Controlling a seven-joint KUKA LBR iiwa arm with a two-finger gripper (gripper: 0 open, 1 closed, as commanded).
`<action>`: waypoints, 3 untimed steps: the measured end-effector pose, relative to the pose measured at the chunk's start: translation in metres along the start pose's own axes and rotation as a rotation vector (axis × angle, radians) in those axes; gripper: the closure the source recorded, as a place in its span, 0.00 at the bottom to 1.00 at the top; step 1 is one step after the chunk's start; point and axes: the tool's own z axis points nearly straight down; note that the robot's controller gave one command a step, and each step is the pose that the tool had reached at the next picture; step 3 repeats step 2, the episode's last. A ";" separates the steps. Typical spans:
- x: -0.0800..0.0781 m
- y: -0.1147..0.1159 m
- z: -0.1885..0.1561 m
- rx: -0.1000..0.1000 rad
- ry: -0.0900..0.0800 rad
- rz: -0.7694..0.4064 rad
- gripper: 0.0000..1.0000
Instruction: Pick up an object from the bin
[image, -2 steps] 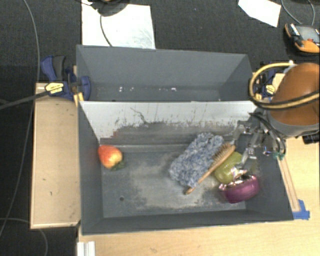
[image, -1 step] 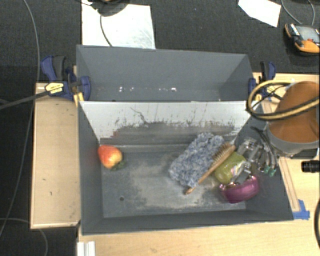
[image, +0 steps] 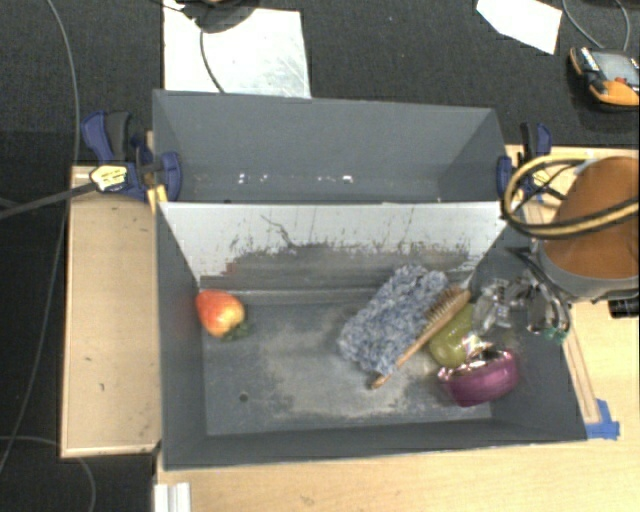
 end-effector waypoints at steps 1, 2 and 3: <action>0.000 0.000 0.000 0.000 0.000 0.000 1.00; 0.055 -0.006 0.034 -0.001 0.004 -0.202 1.00; 0.055 -0.006 0.034 -0.001 0.004 -0.202 1.00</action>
Offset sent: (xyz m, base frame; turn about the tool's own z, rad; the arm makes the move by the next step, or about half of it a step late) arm -0.0518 0.0067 -0.0357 -0.2032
